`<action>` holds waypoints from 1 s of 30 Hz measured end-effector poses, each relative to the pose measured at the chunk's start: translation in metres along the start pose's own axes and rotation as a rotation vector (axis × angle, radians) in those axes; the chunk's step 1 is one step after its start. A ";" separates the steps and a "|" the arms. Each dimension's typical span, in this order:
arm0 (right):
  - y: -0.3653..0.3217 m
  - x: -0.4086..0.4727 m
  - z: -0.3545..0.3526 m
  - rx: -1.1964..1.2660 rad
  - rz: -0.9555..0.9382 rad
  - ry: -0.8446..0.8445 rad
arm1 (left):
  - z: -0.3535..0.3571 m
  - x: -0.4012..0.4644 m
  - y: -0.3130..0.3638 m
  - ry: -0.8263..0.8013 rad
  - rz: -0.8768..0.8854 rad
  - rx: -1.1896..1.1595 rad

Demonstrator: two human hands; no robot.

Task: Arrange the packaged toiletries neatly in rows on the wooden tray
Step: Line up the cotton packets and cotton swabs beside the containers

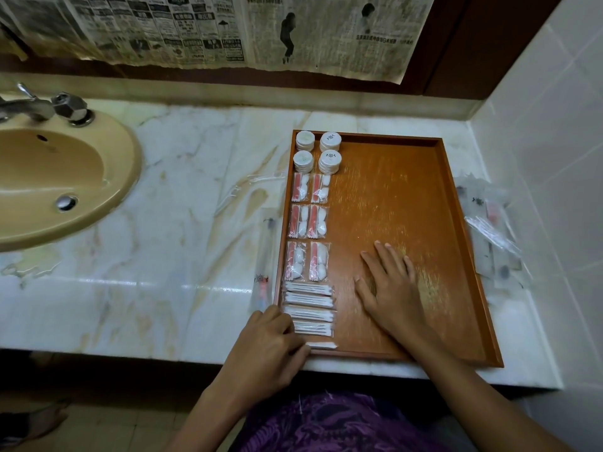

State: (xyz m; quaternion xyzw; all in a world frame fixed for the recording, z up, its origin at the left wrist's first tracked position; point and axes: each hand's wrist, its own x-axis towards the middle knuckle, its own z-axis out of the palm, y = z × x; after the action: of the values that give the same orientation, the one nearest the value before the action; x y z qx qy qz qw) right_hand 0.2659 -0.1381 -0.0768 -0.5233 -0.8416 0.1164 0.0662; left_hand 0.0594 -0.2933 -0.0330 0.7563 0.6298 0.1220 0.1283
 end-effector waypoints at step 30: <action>0.002 -0.008 -0.008 0.349 -0.062 0.140 | -0.014 0.012 0.000 -0.023 -0.151 0.071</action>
State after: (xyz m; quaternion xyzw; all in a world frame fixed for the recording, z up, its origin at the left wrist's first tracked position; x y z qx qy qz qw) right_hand 0.2732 -0.1429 -0.0694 -0.4847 -0.8175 0.2218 0.2181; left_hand 0.0570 -0.2806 -0.0192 0.7121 0.6874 0.0809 0.1171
